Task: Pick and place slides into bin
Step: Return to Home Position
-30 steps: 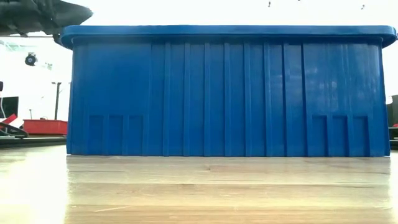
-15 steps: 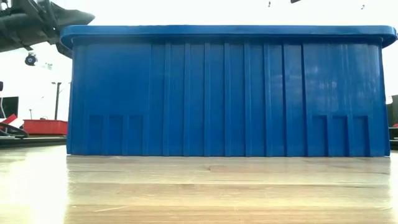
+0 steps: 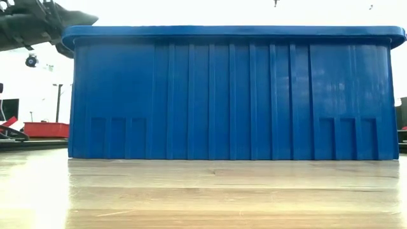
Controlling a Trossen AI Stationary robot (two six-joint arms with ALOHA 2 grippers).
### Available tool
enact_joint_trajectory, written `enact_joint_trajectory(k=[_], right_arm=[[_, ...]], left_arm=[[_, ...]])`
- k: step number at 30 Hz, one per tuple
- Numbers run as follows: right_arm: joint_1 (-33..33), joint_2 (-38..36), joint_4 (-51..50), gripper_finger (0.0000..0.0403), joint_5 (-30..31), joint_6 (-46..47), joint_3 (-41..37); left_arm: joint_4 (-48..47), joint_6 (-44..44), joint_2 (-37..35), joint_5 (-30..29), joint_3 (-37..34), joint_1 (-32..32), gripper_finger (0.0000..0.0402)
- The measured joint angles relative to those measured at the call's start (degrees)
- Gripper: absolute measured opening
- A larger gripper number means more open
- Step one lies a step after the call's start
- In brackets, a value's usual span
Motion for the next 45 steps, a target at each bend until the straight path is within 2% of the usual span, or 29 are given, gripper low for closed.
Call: enact_joint_trajectory(k=[4,10,13,16,21,24,30,31,35,39,45], right_arm=[[-6.23,-1.59,-0.25,0.0130,-2.04,-5.41,-3.42],[-19.42,-6.54,0.04,0.0024,-15.66,-4.95,-10.12],[-25.06,-10.50,0.09,0.0014,-19.69,-3.46,-14.08],[-27.42,-15.46,0.10,0.0010,-21.28,-2.41,-17.71],[-24.54,-24.67,0.22,0.0009,-18.94,1.93,-24.09],[-19.43,-28.80,-0.03,0.0009,-12.57,2.95,-27.01],[-7.24,-38.66,0.09,0.0008,4.51,-6.29,-32.41],[-5.71,-40.68,0.09,0.0008,5.65,-7.65,-33.68],[-2.25,-47.69,0.07,0.0008,4.11,-12.12,-38.70],[-2.31,-53.65,0.12,0.0008,-1.33,-9.79,-42.32],[-2.29,-63.84,-4.70,0.0008,-2.30,-9.21,-45.30]], left_arm=[[-0.14,0.00,0.19,-1.61,0.03,0.00,0.0000],[-0.12,-0.02,0.30,-1.97,0.03,0.00,0.0000],[-0.23,-0.01,0.30,-3.21,0.03,-0.02,0.0000],[-0.21,0.00,0.30,-4.97,0.03,-0.02,0.0000],[-0.21,-0.07,0.32,-5.02,0.03,-0.02,0.0000],[-0.21,-0.09,0.38,-5.11,0.03,-0.02,0.0000],[-0.21,-0.02,0.51,-6.12,0.05,-0.02,0.0000],[-0.21,0.00,0.54,-6.15,0.05,-0.02,0.0000],[-0.23,0.28,0.56,-7.42,0.04,-0.02,0.0000],[-0.23,0.31,0.60,-9.69,-0.34,0.00,0.0000],[-0.27,0.09,0.60,-10.04,-0.54,0.00,0.0000]])
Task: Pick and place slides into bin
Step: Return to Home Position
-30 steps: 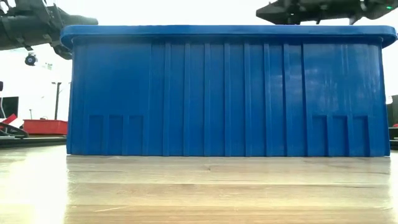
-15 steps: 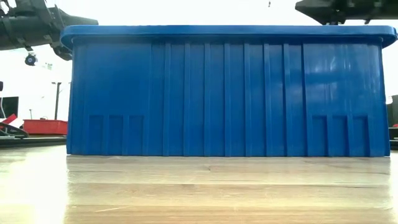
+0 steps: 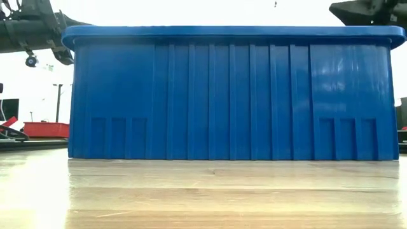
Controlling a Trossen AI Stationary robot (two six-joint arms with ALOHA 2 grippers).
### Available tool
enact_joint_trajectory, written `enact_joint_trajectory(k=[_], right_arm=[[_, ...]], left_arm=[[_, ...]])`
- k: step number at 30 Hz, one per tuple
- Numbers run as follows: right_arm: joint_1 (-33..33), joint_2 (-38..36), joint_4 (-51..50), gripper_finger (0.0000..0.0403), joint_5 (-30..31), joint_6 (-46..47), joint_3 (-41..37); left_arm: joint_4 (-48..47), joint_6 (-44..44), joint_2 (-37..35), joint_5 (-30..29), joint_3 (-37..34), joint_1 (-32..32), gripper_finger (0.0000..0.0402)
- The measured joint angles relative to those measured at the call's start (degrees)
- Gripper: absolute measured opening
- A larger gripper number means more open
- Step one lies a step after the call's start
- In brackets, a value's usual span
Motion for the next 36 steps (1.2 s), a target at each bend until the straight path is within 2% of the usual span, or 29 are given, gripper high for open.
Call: enact_joint_trajectory(k=[4,7,12,15,20,29,36], right_arm=[[-0.02,0.19,-4.33,0.0008,0.32,1.05,-0.66],[-0.05,0.00,-3.53,0.0008,-0.24,2.98,-1.55],[-0.06,-0.32,-0.54,0.0008,-0.94,3.06,-3.15],[-0.04,-0.29,-1.09,0.0008,-1.56,1.01,-3.14],[-0.04,-0.27,-1.58,0.0008,-2.05,1.04,-2.83],[-0.04,-0.27,-1.70,0.0008,-2.03,2.90,-2.74],[-0.02,-0.16,-3.92,0.0008,-2.34,0.19,-2.74]], left_arm=[[0.02,-0.12,-0.14,0.11,0.00,-0.02,0.0000],[-0.54,-2.39,0.04,0.83,0.00,-0.07,0.0000],[-4.78,-3.42,0.74,6.66,-0.02,-0.09,0.0000],[-7.00,-7.92,1.52,10.74,-0.04,-0.09,0.0000],[-6.55,-11.69,2.71,17.62,-0.07,-0.09,0.0000],[-9.94,-9.03,2.08,18.22,-0.17,-0.04,0.0000],[-11.38,-8.70,0.14,19.48,-0.22,-0.04,0.0000]])
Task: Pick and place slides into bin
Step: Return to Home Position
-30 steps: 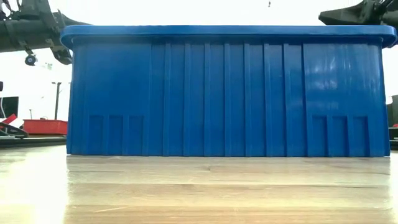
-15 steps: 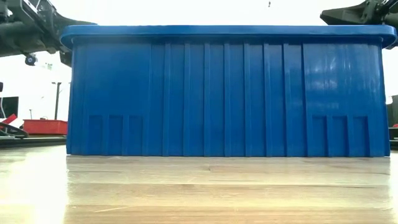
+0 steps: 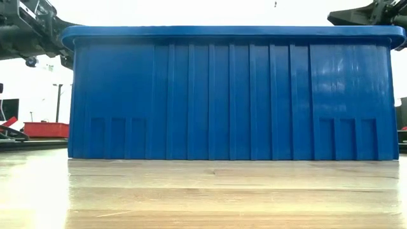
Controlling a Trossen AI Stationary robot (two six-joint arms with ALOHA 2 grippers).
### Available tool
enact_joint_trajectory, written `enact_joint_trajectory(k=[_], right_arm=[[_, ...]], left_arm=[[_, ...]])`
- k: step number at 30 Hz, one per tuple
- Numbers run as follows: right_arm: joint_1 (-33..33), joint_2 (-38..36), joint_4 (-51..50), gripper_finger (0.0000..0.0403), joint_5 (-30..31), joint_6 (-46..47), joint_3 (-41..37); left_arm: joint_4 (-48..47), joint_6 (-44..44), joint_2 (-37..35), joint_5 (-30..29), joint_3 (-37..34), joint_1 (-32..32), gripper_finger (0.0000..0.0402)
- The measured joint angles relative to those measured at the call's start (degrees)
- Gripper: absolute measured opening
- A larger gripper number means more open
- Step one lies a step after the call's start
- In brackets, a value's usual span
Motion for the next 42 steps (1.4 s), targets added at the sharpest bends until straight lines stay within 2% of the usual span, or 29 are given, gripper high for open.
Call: enact_joint_trajectory(k=[6,13,19,42], right_arm=[[0.07,0.07,1.79,0.0008,0.02,-4.61,-0.26],[0.02,0.11,2.20,0.0008,0.14,-3.14,-0.31],[0.02,0.15,2.28,0.0008,0.31,-9.13,-0.31],[0.02,0.12,2.53,0.0008,0.33,-7.76,-0.28]], left_arm=[[0.82,-0.08,-0.33,0.02,-0.01,0.00,0.0000],[0.88,-0.13,-0.14,-0.09,0.02,0.00,0.0000],[0.91,-0.32,-0.23,-0.14,0.00,0.00,0.0000],[0.98,-0.10,-0.20,-0.16,0.00,0.00,0.0000]])
